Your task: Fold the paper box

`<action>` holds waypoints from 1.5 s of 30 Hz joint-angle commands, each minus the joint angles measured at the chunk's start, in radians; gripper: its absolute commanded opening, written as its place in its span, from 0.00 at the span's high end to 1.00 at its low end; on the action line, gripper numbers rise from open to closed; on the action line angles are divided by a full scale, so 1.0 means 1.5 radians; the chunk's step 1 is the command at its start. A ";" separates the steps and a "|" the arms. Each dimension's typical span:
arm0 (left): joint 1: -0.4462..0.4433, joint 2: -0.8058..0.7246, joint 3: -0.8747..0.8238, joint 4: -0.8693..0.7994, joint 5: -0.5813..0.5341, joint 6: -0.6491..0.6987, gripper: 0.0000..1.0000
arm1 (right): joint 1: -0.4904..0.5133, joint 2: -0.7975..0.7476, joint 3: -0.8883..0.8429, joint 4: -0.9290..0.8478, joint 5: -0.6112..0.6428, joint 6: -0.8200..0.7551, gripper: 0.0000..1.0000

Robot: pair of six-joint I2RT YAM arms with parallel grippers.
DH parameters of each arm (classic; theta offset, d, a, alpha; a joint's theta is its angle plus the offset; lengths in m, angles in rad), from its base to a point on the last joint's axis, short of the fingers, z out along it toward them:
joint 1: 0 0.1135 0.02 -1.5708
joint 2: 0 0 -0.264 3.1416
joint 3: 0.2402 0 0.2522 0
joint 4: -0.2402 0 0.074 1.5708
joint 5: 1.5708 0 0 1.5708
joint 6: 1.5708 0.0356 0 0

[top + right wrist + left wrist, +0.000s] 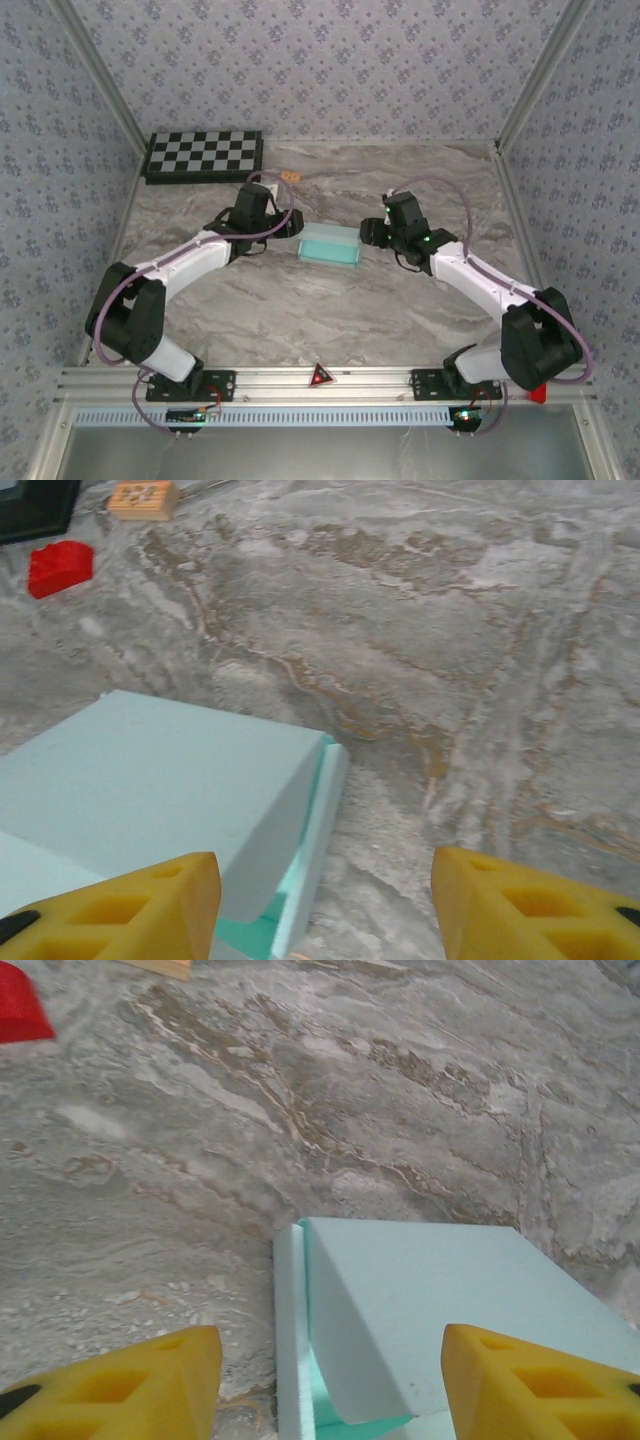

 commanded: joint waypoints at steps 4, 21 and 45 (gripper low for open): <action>-0.002 0.034 0.041 -0.030 0.061 0.002 0.43 | -0.005 0.040 0.022 0.019 -0.079 -0.008 0.43; -0.010 0.077 0.023 -0.038 0.070 -0.005 0.45 | -0.004 0.097 -0.002 0.024 -0.098 0.006 0.44; -0.015 0.153 -0.019 0.021 0.099 -0.046 0.56 | -0.007 0.194 -0.005 0.059 -0.125 0.015 0.52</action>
